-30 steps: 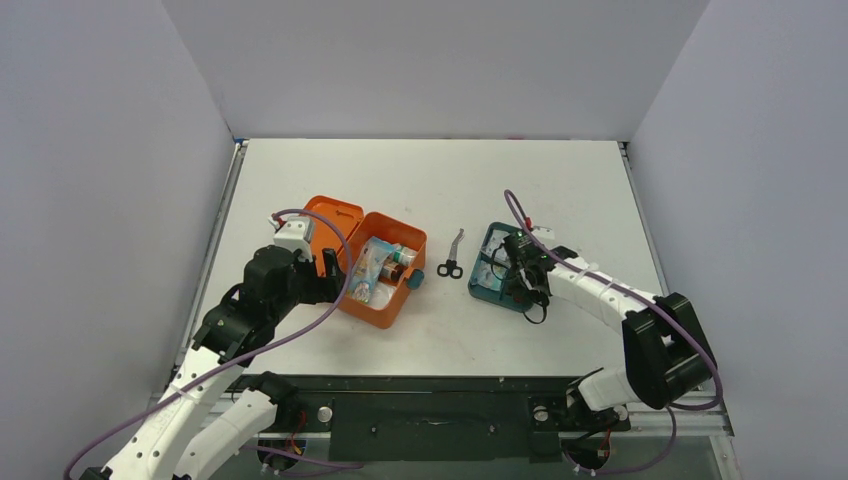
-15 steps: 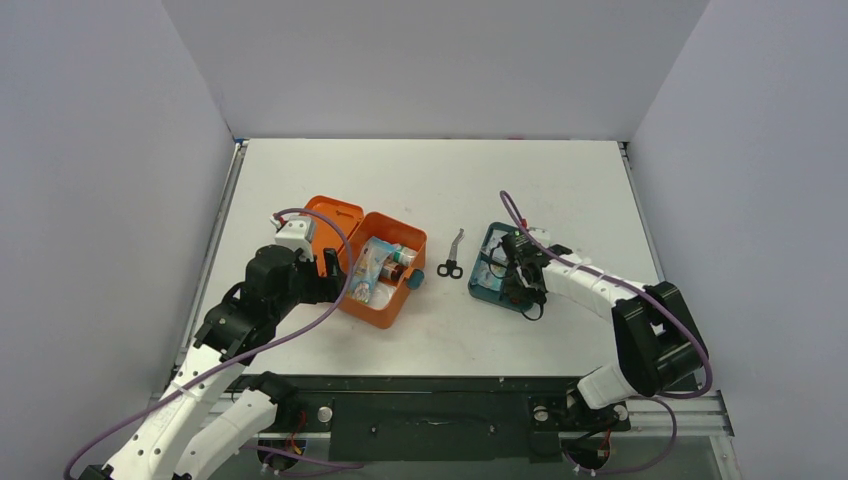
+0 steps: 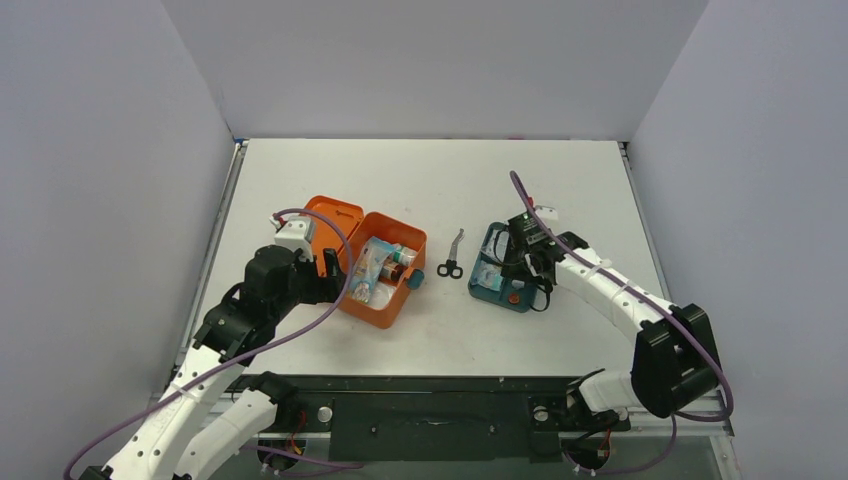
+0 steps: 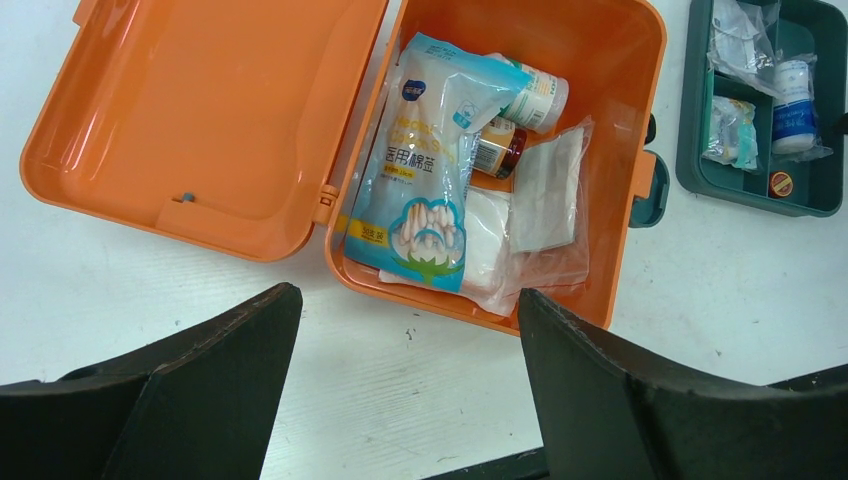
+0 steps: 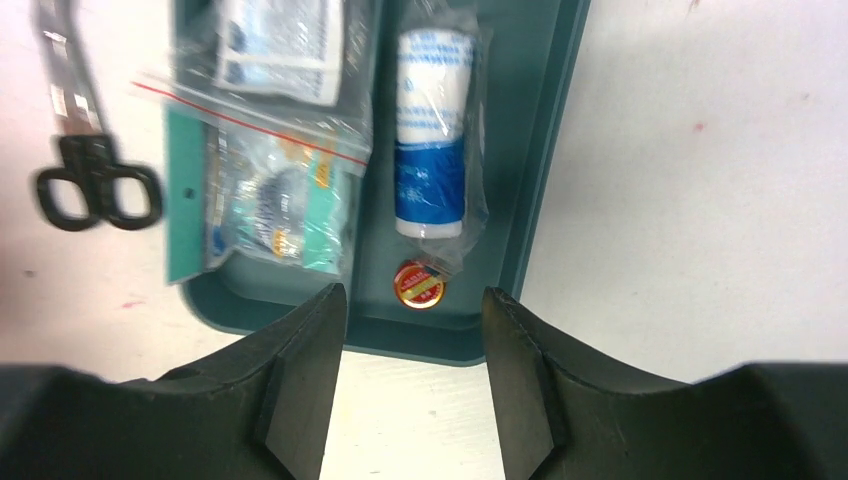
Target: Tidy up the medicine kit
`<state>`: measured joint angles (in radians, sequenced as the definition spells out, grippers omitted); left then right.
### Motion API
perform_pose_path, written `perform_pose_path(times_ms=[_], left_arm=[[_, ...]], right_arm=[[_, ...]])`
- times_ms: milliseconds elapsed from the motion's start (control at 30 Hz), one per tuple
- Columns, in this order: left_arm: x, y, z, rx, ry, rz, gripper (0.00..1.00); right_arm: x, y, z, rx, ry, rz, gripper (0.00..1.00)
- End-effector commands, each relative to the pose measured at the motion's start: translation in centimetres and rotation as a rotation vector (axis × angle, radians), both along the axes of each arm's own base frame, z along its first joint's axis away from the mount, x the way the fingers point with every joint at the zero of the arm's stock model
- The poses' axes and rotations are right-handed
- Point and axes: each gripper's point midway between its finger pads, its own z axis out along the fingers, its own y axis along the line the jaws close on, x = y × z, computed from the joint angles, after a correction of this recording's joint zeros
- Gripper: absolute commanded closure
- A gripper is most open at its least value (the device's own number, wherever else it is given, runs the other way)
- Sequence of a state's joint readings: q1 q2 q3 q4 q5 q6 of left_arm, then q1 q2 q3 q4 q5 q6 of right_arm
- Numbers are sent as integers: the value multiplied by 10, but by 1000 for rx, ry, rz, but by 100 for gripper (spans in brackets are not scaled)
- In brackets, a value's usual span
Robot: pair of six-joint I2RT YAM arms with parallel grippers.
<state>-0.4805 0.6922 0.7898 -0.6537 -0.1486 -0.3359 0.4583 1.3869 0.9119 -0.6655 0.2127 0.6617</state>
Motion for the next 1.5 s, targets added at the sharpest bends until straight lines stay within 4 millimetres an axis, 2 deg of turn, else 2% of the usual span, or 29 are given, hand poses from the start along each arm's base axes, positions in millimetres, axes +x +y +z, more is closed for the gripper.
perform_pose_path(times_ms=[0, 133, 267, 400, 467, 667, 900, 1200, 1467], left_arm=[[4, -2, 14, -24, -51, -8, 22], [3, -1, 15, -26, -54, -7, 22], [3, -2, 15, -27, -54, -8, 22], [4, -2, 15, -27, -53, -10, 22], [3, -2, 15, -27, -53, -10, 22], [3, -1, 15, -27, -57, -3, 22], [3, 0, 14, -23, -53, 0, 22], [4, 1, 13, -18, -48, 5, 22], [4, 1, 13, -15, -47, 9, 22]], right_arm=[[19, 4, 47, 2, -114, 21, 52], [28, 17, 64, 26, -142, 51, 54], [39, 39, 82, 57, -179, 90, 54], [48, 71, 94, 78, -203, 146, 55], [51, 86, 94, 81, -206, 171, 55], [62, 123, 81, 86, -186, 222, 57], [79, 148, 56, 71, -142, 247, 60], [94, 166, 24, 53, -87, 242, 58], [99, 166, -1, 13, -45, 219, 57]])
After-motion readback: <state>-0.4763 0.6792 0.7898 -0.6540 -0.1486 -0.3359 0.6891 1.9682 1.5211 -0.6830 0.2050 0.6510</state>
